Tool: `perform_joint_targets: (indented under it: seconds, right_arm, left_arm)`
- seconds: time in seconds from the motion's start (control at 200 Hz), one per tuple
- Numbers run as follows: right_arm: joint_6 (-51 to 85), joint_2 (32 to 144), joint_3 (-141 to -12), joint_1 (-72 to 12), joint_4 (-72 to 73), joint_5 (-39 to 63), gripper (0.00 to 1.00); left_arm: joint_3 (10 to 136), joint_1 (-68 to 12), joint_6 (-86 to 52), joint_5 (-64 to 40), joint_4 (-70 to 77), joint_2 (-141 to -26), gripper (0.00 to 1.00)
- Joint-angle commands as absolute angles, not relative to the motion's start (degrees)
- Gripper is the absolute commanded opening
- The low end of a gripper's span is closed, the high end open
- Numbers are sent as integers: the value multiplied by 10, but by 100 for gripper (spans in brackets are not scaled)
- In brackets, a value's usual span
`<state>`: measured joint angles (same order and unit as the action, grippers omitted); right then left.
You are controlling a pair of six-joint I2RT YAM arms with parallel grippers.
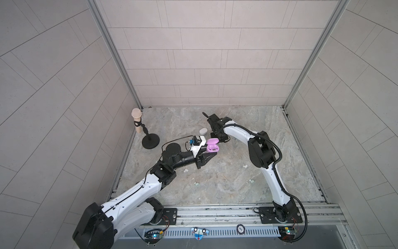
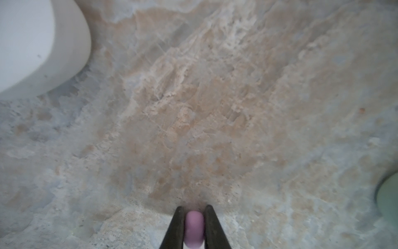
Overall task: Insert wireless bluetooth earbuds into charging case
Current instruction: Pick up a wireless bluetooth earbud from the top-center of the table.
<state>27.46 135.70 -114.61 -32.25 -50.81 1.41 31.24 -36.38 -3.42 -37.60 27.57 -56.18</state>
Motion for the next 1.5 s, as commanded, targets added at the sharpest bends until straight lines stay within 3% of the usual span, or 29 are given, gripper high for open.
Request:
perform_joint_targets:
  seconds: [0.0,0.661,1.066,1.257,1.492]
  right_arm:
    - [282,1331,-1117,-325,-530,18,13]
    - [282,1004,-881,-281,-522,138,9]
    - [297,788,-860,-230,-562,275,9]
    - [309,681,-822,-223,-491,349,11]
    - [325,606,-812,-213,-479,447,14]
  left_arm:
    - [308,-361,-30,-377,287,-553,17]
    - [319,-362,-46,-395,307,-577,19]
    - [351,-368,-39,-410,308,-612,19]
    - [375,-383,-35,-427,322,-642,19]
    - [375,-426,-71,-434,424,-704,20]
